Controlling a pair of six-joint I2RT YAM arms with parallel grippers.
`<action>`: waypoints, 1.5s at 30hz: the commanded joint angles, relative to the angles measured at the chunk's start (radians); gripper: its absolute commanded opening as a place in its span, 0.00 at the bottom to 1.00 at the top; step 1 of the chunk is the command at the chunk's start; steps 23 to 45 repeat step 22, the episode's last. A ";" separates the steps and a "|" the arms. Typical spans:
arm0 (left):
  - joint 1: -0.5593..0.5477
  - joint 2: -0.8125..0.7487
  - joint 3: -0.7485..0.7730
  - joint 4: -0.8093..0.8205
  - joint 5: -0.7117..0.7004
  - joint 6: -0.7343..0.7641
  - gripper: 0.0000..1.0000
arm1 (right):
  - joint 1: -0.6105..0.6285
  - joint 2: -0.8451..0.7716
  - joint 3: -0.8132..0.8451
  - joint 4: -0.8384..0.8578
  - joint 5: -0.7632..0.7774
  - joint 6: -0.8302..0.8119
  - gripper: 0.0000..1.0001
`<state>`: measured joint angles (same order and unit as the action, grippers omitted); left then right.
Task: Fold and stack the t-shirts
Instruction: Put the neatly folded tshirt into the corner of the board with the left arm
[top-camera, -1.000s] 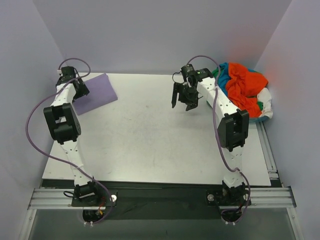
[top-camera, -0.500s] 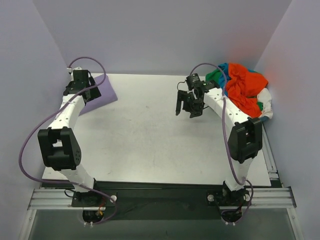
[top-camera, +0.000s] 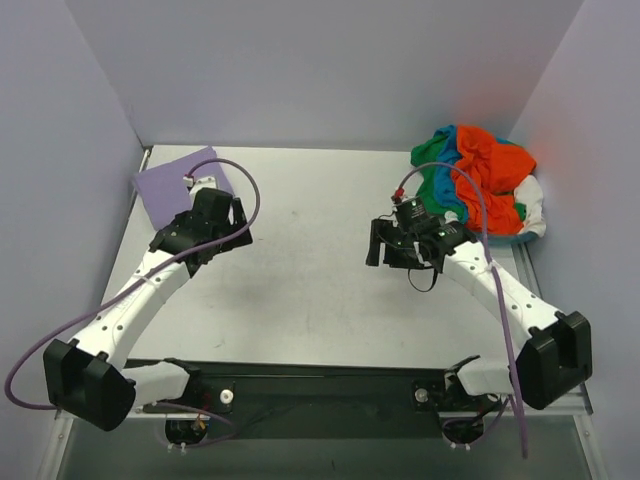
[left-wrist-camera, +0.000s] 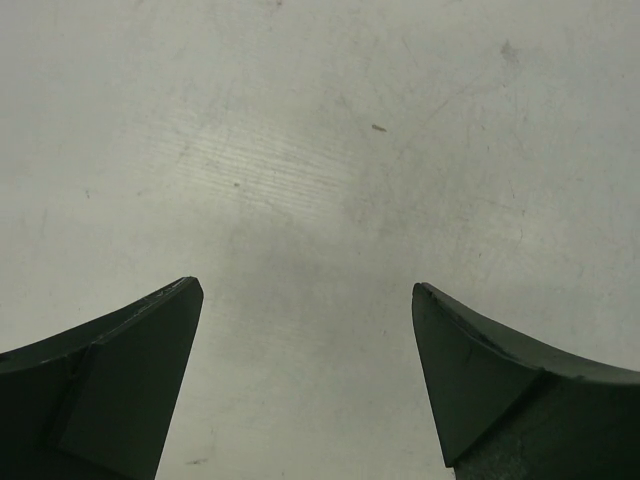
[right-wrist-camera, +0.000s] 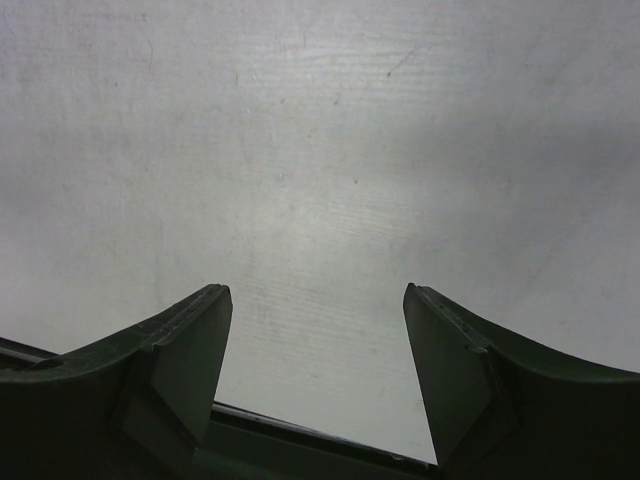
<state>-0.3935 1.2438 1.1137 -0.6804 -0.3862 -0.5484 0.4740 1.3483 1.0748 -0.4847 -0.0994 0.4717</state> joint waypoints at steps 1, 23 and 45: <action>-0.071 -0.107 -0.041 -0.102 -0.068 -0.094 0.97 | 0.017 -0.129 -0.104 0.040 0.049 0.011 0.71; -0.176 -0.334 -0.140 -0.243 -0.034 -0.222 0.97 | 0.026 -0.492 -0.312 -0.018 0.096 -0.045 0.71; -0.176 -0.334 -0.140 -0.243 -0.034 -0.222 0.97 | 0.026 -0.492 -0.312 -0.018 0.096 -0.045 0.71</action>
